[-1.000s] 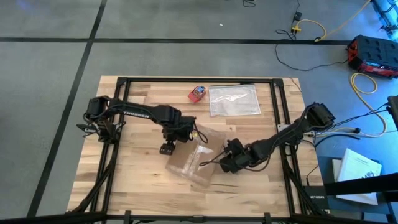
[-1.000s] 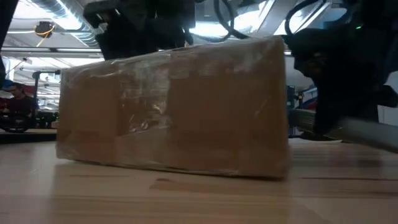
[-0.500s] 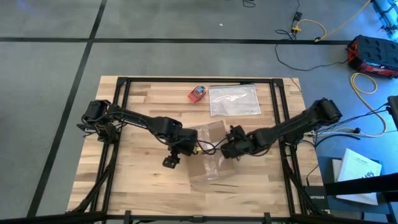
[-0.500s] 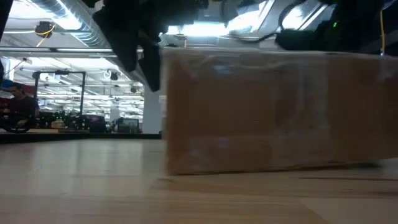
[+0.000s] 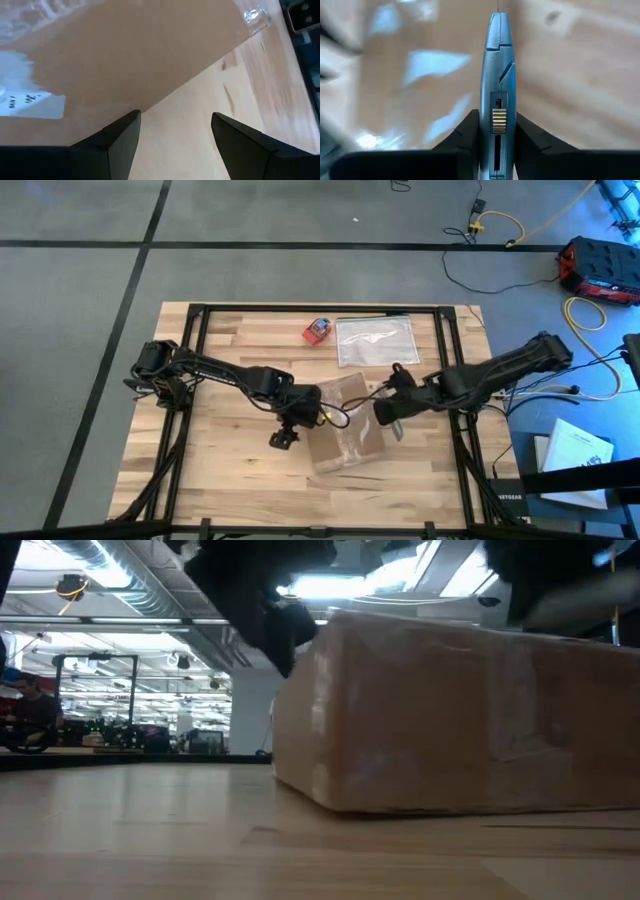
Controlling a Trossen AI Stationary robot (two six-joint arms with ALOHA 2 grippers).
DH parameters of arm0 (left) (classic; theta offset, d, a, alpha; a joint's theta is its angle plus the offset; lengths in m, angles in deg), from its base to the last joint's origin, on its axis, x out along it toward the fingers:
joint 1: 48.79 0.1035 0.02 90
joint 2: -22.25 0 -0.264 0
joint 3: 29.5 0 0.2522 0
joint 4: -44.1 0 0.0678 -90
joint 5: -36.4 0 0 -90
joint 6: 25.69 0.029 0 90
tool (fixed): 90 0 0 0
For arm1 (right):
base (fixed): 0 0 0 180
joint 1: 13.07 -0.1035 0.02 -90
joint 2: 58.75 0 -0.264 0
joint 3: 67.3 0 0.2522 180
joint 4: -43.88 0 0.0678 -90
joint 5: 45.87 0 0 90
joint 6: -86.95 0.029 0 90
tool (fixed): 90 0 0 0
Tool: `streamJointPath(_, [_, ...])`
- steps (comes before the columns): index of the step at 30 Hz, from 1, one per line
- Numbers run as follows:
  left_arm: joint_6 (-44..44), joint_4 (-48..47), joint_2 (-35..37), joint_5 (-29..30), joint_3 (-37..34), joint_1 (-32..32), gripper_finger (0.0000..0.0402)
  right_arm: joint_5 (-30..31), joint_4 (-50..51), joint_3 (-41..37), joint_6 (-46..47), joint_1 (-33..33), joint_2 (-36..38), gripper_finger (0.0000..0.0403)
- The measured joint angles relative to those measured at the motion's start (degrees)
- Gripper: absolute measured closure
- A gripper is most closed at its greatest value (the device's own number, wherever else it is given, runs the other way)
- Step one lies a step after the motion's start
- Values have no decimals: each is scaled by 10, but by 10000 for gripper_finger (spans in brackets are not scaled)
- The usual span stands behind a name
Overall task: Unpack boxes
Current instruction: Open the box using the silver cutter
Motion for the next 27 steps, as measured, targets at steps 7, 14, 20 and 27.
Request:
streamJointPath(7, [-5,76,0,5,0,10,168,-93,-12,91,64,-41,-52,342])
streamJointPath(14, [16,143,0,30,0,18,168,-194,-94,130,140,-84,-138,342])
streamJointPath(20, [61,177,-10,75,0,18,168,-232,-100,171,162,-87,-198,342])
streamJointPath(27, [89,150,-25,118,0,18,168,-226,-96,176,203,-84,-231,342])
